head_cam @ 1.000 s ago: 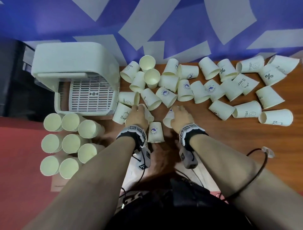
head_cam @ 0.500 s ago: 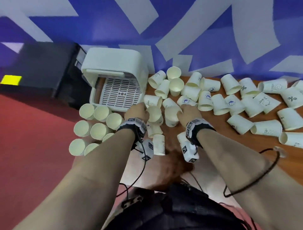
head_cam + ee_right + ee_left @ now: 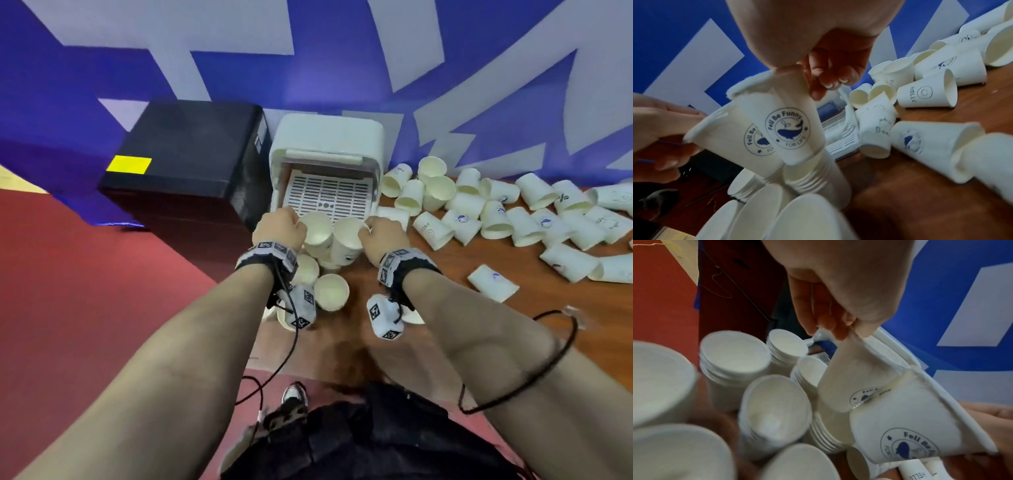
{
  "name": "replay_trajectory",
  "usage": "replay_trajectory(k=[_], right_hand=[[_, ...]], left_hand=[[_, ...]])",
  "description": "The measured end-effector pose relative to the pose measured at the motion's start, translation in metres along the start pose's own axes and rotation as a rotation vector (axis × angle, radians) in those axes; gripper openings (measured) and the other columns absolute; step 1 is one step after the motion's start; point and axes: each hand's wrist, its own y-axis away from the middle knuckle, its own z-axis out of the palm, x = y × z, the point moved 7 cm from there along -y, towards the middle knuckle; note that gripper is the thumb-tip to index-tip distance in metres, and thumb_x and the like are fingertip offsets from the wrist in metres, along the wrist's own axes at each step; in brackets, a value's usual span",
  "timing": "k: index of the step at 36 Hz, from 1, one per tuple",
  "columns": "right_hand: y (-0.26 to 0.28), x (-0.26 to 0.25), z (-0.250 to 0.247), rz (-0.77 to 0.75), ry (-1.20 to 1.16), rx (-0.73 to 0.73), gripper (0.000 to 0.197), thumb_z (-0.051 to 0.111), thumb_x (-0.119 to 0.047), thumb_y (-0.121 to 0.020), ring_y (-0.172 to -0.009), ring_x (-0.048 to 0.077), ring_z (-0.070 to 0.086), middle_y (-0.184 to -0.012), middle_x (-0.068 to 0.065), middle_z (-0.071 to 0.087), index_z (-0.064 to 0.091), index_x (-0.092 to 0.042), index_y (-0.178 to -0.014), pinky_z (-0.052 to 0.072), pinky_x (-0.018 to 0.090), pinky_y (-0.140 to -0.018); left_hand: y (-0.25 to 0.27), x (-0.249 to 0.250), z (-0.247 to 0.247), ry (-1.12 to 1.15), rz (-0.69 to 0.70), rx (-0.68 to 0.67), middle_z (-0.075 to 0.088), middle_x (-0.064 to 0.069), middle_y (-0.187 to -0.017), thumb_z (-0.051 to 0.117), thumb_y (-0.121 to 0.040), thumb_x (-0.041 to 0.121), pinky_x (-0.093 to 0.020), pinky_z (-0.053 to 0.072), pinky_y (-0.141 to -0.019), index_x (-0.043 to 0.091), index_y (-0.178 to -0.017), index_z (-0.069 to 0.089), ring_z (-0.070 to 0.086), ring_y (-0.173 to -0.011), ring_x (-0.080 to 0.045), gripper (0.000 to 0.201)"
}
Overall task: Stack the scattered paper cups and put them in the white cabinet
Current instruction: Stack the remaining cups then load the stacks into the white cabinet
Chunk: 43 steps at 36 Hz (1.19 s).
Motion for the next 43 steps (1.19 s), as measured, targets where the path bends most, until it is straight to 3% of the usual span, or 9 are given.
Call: replay_trajectory(k=[3, 7, 10, 14, 28, 32, 34, 37, 43], right_hand=[[0.014, -0.034, 0.019, 0.019, -0.016, 0.001, 0.03, 0.044, -0.026, -0.096, -0.097, 0.033, 0.06, -0.105, 0.017, 0.066, 0.065, -0.008, -0.108, 0.043, 0.031, -0.073], [0.024, -0.071, 0.038, 0.021, 0.0, 0.006, 0.026, 0.042, -0.024, -0.094, -0.077, 0.03, 0.051, -0.096, 0.019, 0.065, 0.062, -0.007, -0.097, 0.037, 0.03, -0.064], [0.028, -0.084, 0.047, 0.025, 0.01, 0.001, 0.027, 0.042, -0.025, -0.094, -0.083, 0.033, 0.057, -0.096, 0.018, 0.065, 0.062, -0.008, -0.098, 0.04, 0.031, -0.066], [0.034, -0.086, 0.053, 0.034, 0.045, -0.011, 0.028, 0.041, -0.025, -0.095, -0.087, 0.033, 0.06, -0.092, 0.015, 0.063, 0.064, -0.008, -0.099, 0.047, 0.034, -0.071], [0.03, -0.071, 0.07, 0.051, 0.131, -0.019, 0.025, 0.044, -0.023, -0.096, -0.078, 0.028, 0.055, -0.08, 0.007, 0.054, 0.063, -0.007, -0.099, 0.03, 0.027, -0.059], [0.028, -0.071, 0.073, 0.053, 0.161, -0.014, 0.029, 0.043, -0.025, -0.097, -0.073, 0.023, 0.048, -0.08, 0.006, 0.052, 0.063, -0.005, -0.104, 0.032, 0.027, -0.06], [0.029, -0.069, 0.075, 0.078, 0.154, -0.033, 0.032, 0.042, -0.028, -0.098, -0.08, 0.027, 0.055, -0.088, 0.009, 0.058, 0.061, -0.006, -0.111, 0.035, 0.027, -0.061], [0.031, -0.063, 0.081, 0.113, 0.133, -0.081, 0.039, 0.041, -0.036, -0.099, -0.103, 0.033, 0.059, -0.113, 0.015, 0.063, 0.052, -0.01, -0.126, 0.037, 0.031, -0.075], [0.034, -0.05, 0.082, 0.135, 0.124, -0.084, 0.04, 0.042, -0.037, -0.098, -0.105, 0.033, 0.059, -0.116, 0.016, 0.063, 0.052, -0.009, -0.125, 0.041, 0.032, -0.077]], left_hand=[[0.0, -0.035, -0.017, 0.039, 0.002, -0.018, 0.068, -0.009, -0.098, 0.053, -0.083, 0.028, -0.037, 0.054, -0.075, 0.022, -0.097, 0.067, 0.064, -0.09, -0.035, 0.02], [0.006, -0.075, -0.033, 0.044, -0.005, -0.025, 0.067, -0.008, -0.094, 0.05, -0.082, 0.028, -0.039, 0.055, -0.076, 0.023, -0.094, 0.065, 0.062, -0.084, -0.034, 0.02], [0.007, -0.099, -0.037, 0.052, -0.032, -0.049, 0.068, -0.008, -0.091, 0.048, -0.08, 0.027, -0.04, 0.056, -0.077, 0.023, -0.088, 0.063, 0.062, -0.082, -0.034, 0.017], [0.011, -0.12, -0.033, 0.057, -0.069, -0.083, 0.067, -0.008, -0.094, 0.049, -0.082, 0.027, -0.039, 0.055, -0.078, 0.023, -0.091, 0.063, 0.062, -0.084, -0.034, 0.017], [0.01, -0.131, -0.004, 0.021, -0.115, -0.165, 0.066, -0.01, -0.1, 0.05, -0.089, 0.027, -0.036, 0.049, -0.073, 0.018, -0.099, 0.063, 0.058, -0.084, -0.032, 0.018], [0.009, -0.136, 0.005, -0.006, -0.128, -0.222, 0.066, -0.012, -0.104, 0.053, -0.09, 0.031, -0.039, 0.053, -0.078, 0.019, -0.104, 0.062, 0.062, -0.091, -0.036, 0.021], [0.01, -0.139, 0.01, -0.035, -0.133, -0.258, 0.065, -0.012, -0.105, 0.055, -0.09, 0.034, -0.039, 0.053, -0.077, 0.017, -0.109, 0.059, 0.062, -0.091, -0.036, 0.025], [0.013, -0.145, 0.013, -0.068, -0.145, -0.262, 0.064, -0.013, -0.105, 0.054, -0.09, 0.037, -0.039, 0.051, -0.073, 0.015, -0.11, 0.056, 0.061, -0.089, -0.036, 0.029], [0.012, -0.142, 0.014, -0.084, -0.13, -0.259, 0.065, -0.013, -0.104, 0.053, -0.09, 0.033, -0.04, 0.053, -0.075, 0.014, -0.109, 0.056, 0.062, -0.089, -0.036, 0.027]])
